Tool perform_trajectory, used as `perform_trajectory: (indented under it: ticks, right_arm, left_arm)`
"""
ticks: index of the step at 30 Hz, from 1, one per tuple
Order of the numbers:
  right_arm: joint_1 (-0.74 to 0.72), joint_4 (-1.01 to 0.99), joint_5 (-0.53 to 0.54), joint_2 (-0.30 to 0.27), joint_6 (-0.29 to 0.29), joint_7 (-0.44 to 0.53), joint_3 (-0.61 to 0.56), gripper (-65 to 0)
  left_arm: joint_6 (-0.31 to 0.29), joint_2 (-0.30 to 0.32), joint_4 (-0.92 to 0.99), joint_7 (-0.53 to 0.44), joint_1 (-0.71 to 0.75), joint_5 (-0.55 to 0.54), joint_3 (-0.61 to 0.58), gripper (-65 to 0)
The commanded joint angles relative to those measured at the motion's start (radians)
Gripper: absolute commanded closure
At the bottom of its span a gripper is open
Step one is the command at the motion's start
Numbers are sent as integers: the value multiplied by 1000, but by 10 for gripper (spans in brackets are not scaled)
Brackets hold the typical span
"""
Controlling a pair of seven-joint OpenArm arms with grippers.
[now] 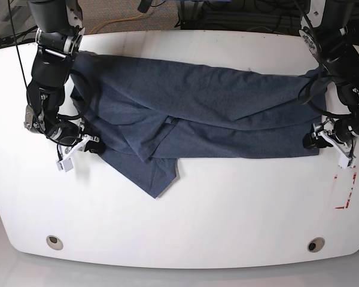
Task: Fold the T-shirt properly
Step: 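Move the left gripper along the shirt edge and regrasp the fabric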
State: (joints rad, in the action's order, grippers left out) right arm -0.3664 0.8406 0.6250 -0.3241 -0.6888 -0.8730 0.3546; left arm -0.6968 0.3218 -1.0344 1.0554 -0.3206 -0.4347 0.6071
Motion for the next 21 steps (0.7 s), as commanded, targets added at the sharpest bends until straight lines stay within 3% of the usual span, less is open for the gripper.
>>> perform_trajectory:
  ticks: [1, 9, 12, 16, 21]
  right_arm:
    - [-26, 16, 19, -16, -9, 18, 7, 0]
    - [-26, 16, 23, -22, -9, 18, 8, 0]
    - [-26, 16, 20, -22, -9, 18, 8, 0]
    - [-26, 16, 19, -20, -9, 18, 8, 0]
    - [-26, 16, 19, -19, -9, 18, 8, 0]
  left_arm:
    - [-1, 21, 32, -45, -19, -14, 0, -458]
    - [-1, 23, 133, -99, -13, -8, -3, -451]
    - [-1, 23, 133, -99, -12, -14, -60, -431]
    - [-1, 21, 134, -102, -18, -10, -152, -269]
    - [32, 20, 133, -105, -27, -16, -157, -128]
